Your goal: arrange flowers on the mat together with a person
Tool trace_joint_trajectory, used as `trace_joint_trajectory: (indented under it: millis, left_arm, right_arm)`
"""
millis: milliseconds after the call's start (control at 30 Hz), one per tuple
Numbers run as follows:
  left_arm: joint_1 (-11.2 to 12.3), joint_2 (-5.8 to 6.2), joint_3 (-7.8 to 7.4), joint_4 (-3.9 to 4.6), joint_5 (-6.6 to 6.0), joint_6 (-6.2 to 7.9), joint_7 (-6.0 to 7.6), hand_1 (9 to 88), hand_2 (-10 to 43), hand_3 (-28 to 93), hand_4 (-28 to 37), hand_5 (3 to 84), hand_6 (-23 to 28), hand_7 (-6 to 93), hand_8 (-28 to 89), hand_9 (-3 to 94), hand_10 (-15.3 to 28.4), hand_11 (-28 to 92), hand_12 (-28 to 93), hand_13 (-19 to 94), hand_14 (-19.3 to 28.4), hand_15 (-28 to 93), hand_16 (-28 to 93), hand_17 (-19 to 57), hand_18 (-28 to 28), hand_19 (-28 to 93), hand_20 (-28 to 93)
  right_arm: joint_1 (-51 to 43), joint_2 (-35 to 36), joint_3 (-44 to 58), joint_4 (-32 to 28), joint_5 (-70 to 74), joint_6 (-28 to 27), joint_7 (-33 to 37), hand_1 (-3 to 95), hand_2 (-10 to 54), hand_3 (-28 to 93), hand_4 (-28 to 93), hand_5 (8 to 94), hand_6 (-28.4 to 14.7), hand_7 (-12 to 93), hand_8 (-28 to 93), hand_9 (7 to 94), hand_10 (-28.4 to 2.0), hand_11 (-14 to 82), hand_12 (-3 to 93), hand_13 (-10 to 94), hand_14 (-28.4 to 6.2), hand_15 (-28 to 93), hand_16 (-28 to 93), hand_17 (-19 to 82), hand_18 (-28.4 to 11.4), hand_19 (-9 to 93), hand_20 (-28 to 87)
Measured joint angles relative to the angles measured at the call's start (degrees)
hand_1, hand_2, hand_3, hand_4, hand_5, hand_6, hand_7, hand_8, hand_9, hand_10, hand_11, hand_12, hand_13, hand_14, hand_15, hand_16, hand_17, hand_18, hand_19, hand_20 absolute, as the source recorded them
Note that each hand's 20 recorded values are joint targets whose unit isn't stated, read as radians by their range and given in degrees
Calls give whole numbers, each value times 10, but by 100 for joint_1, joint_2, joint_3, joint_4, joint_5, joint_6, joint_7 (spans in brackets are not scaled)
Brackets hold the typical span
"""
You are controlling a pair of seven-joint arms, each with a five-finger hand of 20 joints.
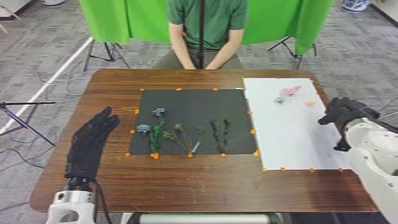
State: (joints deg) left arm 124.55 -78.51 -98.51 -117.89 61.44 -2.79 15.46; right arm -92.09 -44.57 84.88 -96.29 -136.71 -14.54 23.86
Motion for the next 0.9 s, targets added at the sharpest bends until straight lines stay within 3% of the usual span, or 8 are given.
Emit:
trace_joint_trajectory:
  millis: [133, 333, 433, 633, 733, 900]
  left_arm:
    - [-2, 0, 1, 0, 0, -1, -3, 230, -41, 670, -247, 440, 30, 75, -60, 436, 124, 109, 122, 327, 141, 89, 1, 60, 91, 15, 157]
    - [-7, 0, 3, 0, 0, -2, -8, 230, -41, 670, -246, 439, 30, 74, -59, 436, 125, 109, 122, 326, 140, 89, 0, 60, 91, 15, 157]
    - [-9, -5, 3, 0, 0, -2, -9, 230, -41, 670, -246, 439, 30, 74, -59, 436, 125, 109, 122, 326, 141, 89, 1, 60, 91, 15, 157]
    - [0, -5, -2, -1, -1, 0, -7, 230, -41, 670, -246, 440, 30, 75, -60, 437, 124, 109, 122, 326, 141, 89, 1, 60, 91, 15, 157]
    - [9, -5, -7, -12, -3, 1, -7, 230, -41, 670, -245, 440, 30, 75, -60, 437, 124, 109, 122, 326, 140, 89, 1, 60, 91, 15, 157]
    - [13, 11, -12, -17, -6, 1, -18, 230, -42, 670, -245, 439, 29, 74, -60, 436, 125, 109, 122, 326, 140, 89, 1, 60, 91, 15, 157]
  right_arm:
    - [34, -27, -175, 182, 22, 349, -26, 482, -95, 661, -281, 638, 51, 181, -129, 840, -98, 133, 151, 937, -20, 406, 218, 602, -115, 900, 272]
    - [37, -79, -358, 428, 85, 1114, -81, 646, -95, 482, -262, 791, 51, 186, 3, 929, -73, 48, 271, 937, -3, 511, 187, 626, -115, 932, 308]
    - [32, -99, -373, 456, 104, 1256, -84, 666, -95, 497, -250, 847, 41, 186, 36, 937, -72, 102, 278, 937, -1, 553, 181, 637, -122, 932, 352]
    - [19, -93, -396, 429, 179, 1401, -76, 665, -95, 518, -243, 867, 35, 184, 45, 937, -71, 136, 272, 937, 0, 565, 178, 643, -123, 932, 369]
    - [-31, -55, -368, 161, 272, 1491, 75, 665, -95, 523, -243, 868, 34, 183, 49, 937, -70, 140, 274, 937, 1, 565, 177, 644, -120, 932, 370]
    - [39, 68, -378, -836, 462, 1587, 441, 662, -95, 528, -243, 869, 33, 180, 53, 937, -71, 139, 277, 937, 2, 564, 178, 644, -119, 932, 371]
